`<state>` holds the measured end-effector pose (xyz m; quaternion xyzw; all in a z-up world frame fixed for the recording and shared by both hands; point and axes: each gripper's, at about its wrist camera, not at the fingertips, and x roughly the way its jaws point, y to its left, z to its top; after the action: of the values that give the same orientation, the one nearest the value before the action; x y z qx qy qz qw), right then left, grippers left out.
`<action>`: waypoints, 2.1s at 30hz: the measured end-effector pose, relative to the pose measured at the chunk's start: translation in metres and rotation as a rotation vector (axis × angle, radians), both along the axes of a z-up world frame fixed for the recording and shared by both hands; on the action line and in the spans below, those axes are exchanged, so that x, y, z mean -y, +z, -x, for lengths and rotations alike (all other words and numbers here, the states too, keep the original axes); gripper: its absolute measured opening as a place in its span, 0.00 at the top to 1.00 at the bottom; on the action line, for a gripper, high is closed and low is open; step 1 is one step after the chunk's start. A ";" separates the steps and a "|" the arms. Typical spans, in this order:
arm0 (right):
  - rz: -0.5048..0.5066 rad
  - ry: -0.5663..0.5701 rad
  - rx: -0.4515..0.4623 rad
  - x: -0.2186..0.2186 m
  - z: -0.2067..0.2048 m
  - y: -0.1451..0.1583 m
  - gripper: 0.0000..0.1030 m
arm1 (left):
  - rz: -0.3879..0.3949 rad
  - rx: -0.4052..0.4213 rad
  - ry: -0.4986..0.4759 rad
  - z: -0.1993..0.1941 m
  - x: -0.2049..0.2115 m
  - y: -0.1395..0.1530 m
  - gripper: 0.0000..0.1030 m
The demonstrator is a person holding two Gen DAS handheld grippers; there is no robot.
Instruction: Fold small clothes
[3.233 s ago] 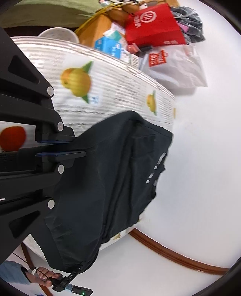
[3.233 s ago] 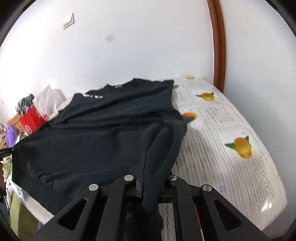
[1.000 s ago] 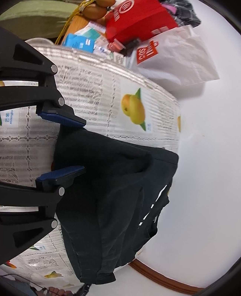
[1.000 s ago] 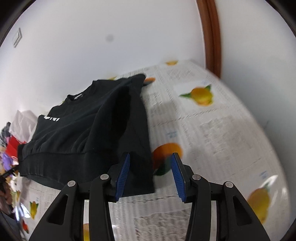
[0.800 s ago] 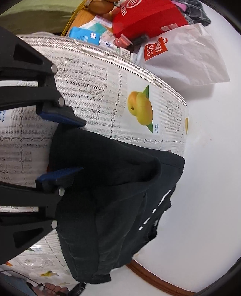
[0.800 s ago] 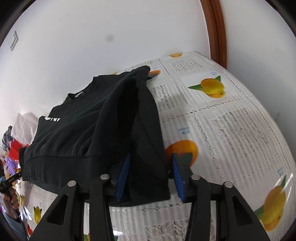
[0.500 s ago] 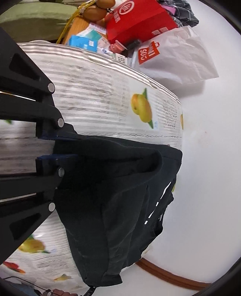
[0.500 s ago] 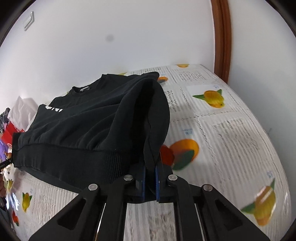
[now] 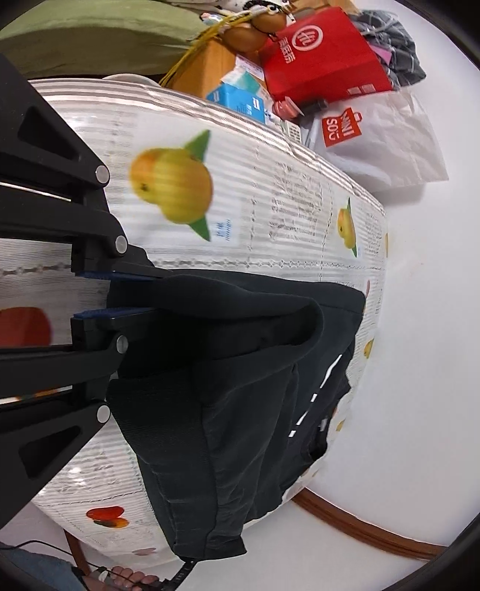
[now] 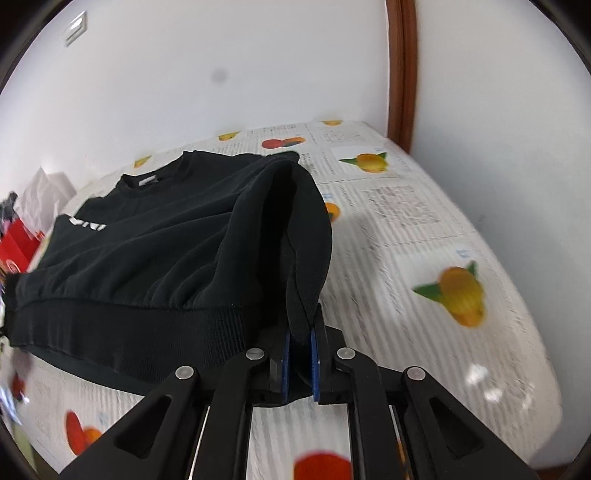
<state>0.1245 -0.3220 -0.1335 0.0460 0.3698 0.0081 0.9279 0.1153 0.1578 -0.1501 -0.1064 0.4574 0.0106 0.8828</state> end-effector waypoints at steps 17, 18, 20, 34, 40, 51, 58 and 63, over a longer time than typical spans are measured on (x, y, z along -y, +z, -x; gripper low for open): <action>-0.057 0.066 0.020 -0.024 0.034 0.016 0.58 | 0.038 0.056 -0.057 0.004 0.033 0.028 0.59; -0.069 0.070 0.010 -0.026 0.032 0.012 0.58 | 0.044 0.045 -0.067 0.001 0.035 0.024 0.59; -0.099 0.081 -0.010 -0.028 0.025 0.005 0.58 | 0.064 0.019 -0.088 -0.006 0.039 0.016 0.59; -0.171 0.121 0.030 -0.024 0.014 0.018 0.86 | 0.123 0.032 -0.122 -0.029 0.050 0.025 0.92; -0.247 0.147 0.108 -0.020 0.003 0.054 0.86 | 0.164 0.117 -0.115 -0.044 0.043 0.058 0.93; -0.315 0.100 0.136 -0.025 -0.063 0.077 0.86 | 0.220 0.092 -0.072 -0.114 0.025 0.060 0.93; -0.315 0.046 0.061 -0.028 -0.105 0.048 0.86 | 0.224 0.035 -0.052 -0.147 0.021 0.035 0.92; -0.306 0.008 0.012 -0.030 -0.130 0.029 0.85 | 0.256 0.006 -0.034 -0.164 0.016 0.023 0.91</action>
<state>0.2548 -0.2919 -0.1044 0.1854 0.3591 0.0683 0.9121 0.2790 0.1415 -0.1266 -0.2105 0.4540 -0.0631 0.8635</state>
